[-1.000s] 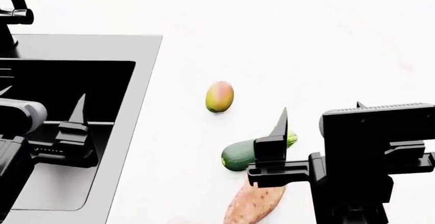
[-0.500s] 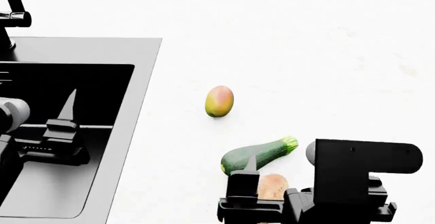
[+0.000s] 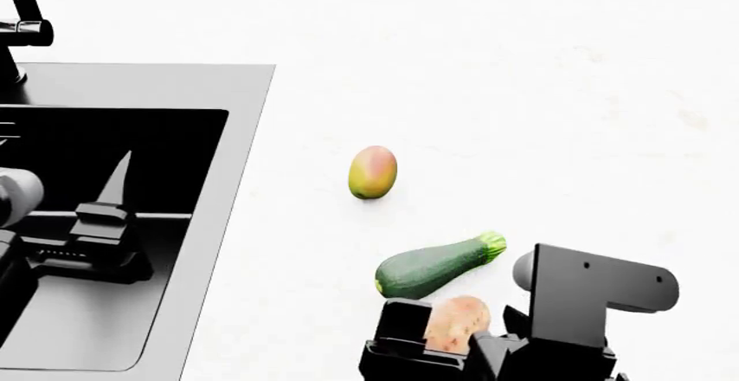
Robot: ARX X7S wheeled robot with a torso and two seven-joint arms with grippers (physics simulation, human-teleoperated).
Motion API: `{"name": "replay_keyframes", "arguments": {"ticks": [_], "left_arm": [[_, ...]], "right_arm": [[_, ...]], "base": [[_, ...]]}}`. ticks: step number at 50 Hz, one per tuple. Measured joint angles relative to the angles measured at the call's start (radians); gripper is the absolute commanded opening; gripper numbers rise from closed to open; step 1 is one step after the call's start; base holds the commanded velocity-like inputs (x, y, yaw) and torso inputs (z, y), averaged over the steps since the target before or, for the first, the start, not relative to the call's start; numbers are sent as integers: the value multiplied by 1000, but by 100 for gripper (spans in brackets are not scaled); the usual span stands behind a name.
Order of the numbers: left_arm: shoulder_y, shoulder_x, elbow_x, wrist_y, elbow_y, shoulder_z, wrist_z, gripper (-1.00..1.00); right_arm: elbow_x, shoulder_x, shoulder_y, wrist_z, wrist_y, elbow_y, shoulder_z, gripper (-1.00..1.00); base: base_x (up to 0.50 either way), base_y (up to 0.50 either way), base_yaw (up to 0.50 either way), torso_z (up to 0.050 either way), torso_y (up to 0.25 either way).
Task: There is a mixed pile of frozen fruits and vegetables on the counter. Locate all the frozen vegetables and place the items in a bowl on the counter. Take all the frozen fruits and defrost them in a running sink.
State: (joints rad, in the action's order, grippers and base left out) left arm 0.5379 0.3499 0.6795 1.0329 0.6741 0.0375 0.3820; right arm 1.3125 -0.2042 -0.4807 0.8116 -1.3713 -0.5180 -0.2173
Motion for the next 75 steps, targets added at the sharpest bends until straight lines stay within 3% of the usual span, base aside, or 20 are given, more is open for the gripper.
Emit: {"name": "replay_keyframes", "arguments": {"ticks": [31, 32, 46, 56, 75], "left_arm": [[-12, -15, 70, -28, -11, -34, -26, 100], [-13, -15, 71, -28, -11, -34, -26, 100], [-14, -20, 82, -31, -19, -31, -20, 100], [37, -53, 100, -27, -86, 24, -60, 100], [438, -173, 29, -63, -689, 305, -380, 100]], "right_arm": [[-143, -5, 11, -139, 145, 215, 101, 100], [-143, -5, 12, -140, 147, 217, 102, -100], [-127, -18, 13, -93, 174, 128, 87, -100], [-15, -90, -60, 17, 102, 46, 44, -100], [485, -453, -235, 289, -24, -7, 1, -100]], "base": [[0, 0, 0, 0, 0], [0, 0, 0, 0, 0], [0, 0, 0, 0, 0], [0, 0, 0, 0, 0], [0, 0, 0, 0, 0]]}}
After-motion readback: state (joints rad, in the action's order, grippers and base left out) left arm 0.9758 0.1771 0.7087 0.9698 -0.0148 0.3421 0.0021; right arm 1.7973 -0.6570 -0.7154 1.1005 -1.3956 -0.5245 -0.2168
